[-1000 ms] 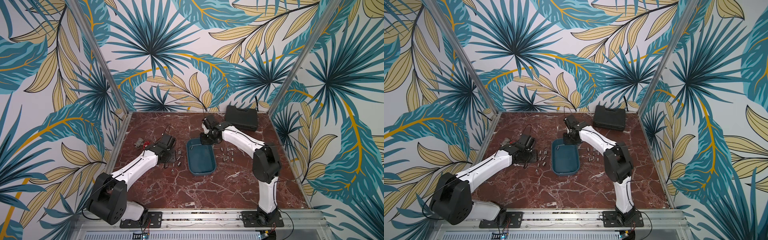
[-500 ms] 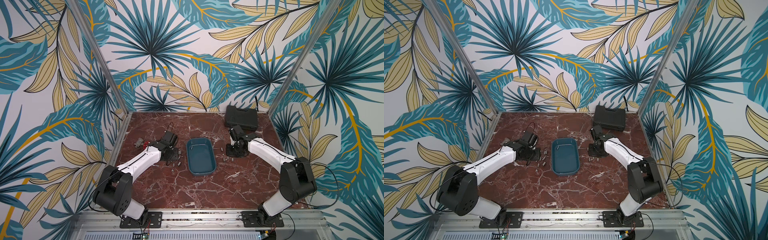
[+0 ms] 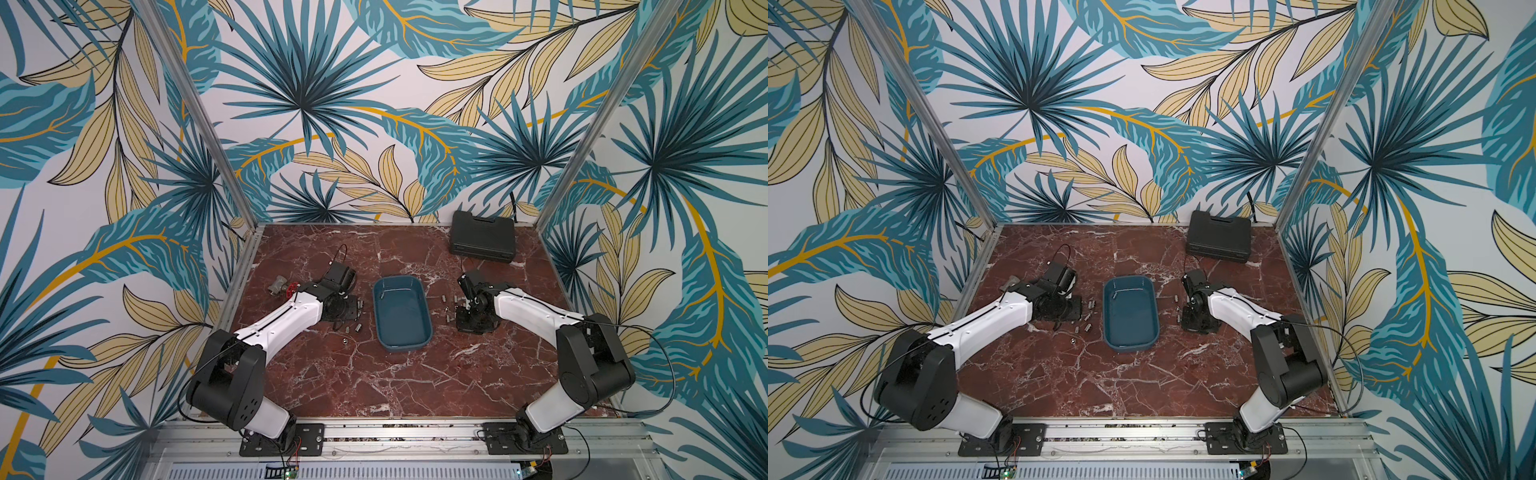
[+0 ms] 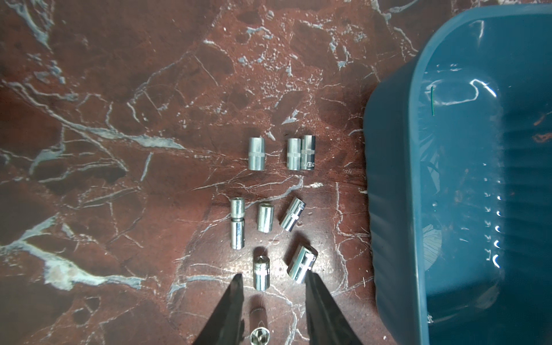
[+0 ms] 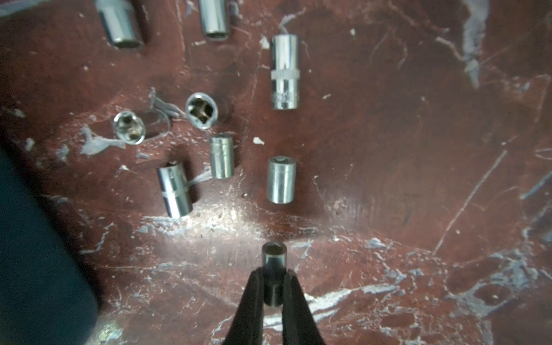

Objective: Take out the socket from the storage box
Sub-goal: Place the socket head at the center of the board.

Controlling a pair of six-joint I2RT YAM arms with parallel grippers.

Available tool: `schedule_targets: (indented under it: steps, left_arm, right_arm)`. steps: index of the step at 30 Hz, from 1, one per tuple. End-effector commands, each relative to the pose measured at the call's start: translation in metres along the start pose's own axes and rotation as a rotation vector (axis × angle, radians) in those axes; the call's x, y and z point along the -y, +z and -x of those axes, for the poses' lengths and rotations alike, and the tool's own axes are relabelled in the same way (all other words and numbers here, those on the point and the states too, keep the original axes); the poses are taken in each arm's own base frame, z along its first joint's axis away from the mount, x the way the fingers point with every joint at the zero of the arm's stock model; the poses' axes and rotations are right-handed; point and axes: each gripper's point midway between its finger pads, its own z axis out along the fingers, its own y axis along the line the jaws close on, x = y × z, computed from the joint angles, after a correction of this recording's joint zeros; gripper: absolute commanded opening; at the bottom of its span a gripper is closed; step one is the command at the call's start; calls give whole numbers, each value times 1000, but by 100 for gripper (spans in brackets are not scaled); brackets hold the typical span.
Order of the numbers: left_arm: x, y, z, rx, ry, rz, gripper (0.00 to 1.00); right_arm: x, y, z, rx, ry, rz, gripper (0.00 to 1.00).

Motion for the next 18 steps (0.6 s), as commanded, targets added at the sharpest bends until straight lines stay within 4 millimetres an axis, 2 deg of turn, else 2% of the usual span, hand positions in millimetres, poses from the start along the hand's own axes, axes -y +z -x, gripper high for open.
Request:
schedule_targets:
  steps: [1,9,18]
  left_arm:
    - [6,-6,13,39,1,-21,37]
    - [5,-5,12,35,-1,-21,37]
    - [6,-6,12,35,-3,-22,37]
  right_arm:
    - [11,13,-4,-20,21,-47,10]
    - [13,23,-2,-36,28,-55,11]
    - [12,23,-3,-40,27,-45,17]
